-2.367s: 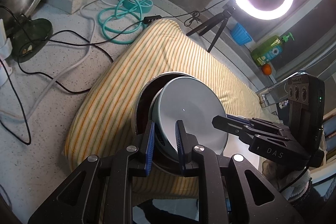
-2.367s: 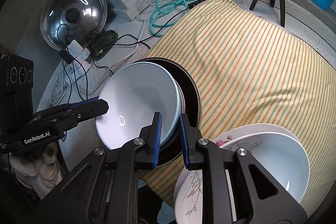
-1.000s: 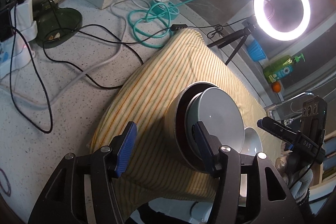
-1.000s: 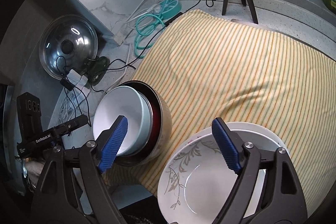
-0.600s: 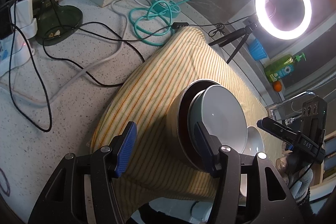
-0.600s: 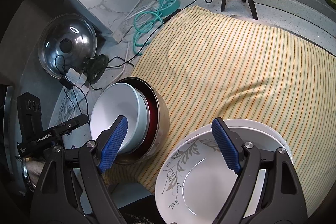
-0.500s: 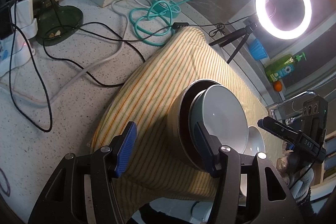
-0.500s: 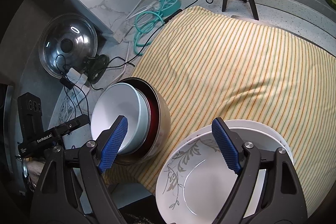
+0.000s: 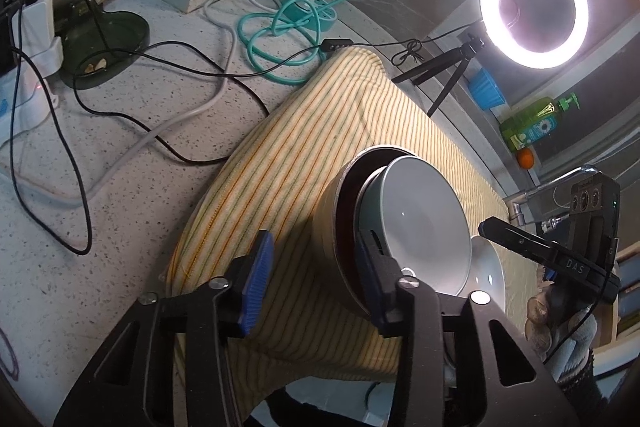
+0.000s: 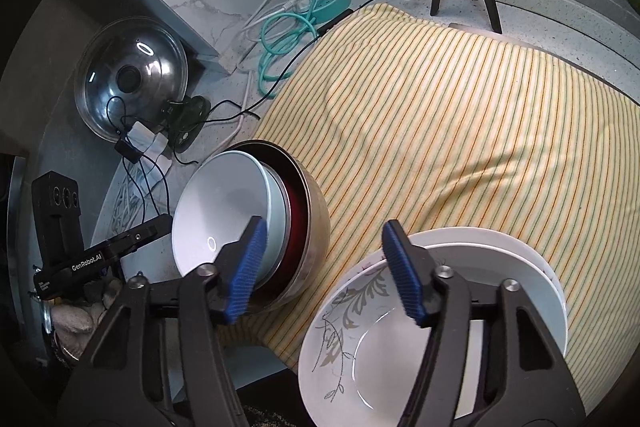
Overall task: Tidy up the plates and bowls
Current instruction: 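Lower the pale blue bowl into the red-sided bowl inside the steel bowl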
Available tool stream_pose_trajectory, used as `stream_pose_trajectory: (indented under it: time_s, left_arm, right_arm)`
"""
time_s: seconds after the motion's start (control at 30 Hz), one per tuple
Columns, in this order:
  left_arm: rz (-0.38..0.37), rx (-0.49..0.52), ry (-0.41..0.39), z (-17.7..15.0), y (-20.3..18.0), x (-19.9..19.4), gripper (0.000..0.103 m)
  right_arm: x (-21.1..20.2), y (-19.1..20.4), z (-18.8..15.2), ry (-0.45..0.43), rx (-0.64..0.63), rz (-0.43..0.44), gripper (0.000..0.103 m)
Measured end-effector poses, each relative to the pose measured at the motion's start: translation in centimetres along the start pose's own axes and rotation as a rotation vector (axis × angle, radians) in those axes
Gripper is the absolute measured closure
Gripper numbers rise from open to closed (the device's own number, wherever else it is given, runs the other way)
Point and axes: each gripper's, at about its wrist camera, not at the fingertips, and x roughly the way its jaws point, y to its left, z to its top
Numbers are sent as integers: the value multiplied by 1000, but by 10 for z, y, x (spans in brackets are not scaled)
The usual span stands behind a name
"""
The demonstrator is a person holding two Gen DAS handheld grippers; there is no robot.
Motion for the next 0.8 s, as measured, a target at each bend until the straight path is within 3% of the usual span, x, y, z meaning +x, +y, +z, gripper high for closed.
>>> stream_pose_trajectory:
  time_s: [0.2,0.6,0.8]
  left_arm:
    - [-12,-2,8,0,-1,3,77]
    - [-24,4,32,1,-4,12,81]
    - [-24,1,39,1,-3,15,81]
  right_arm:
    - [5,1,-1,16,-4,10,53]
    - [17,4,1,51,-18,24,69]
    - [23,3,1,64,-11,31,70]
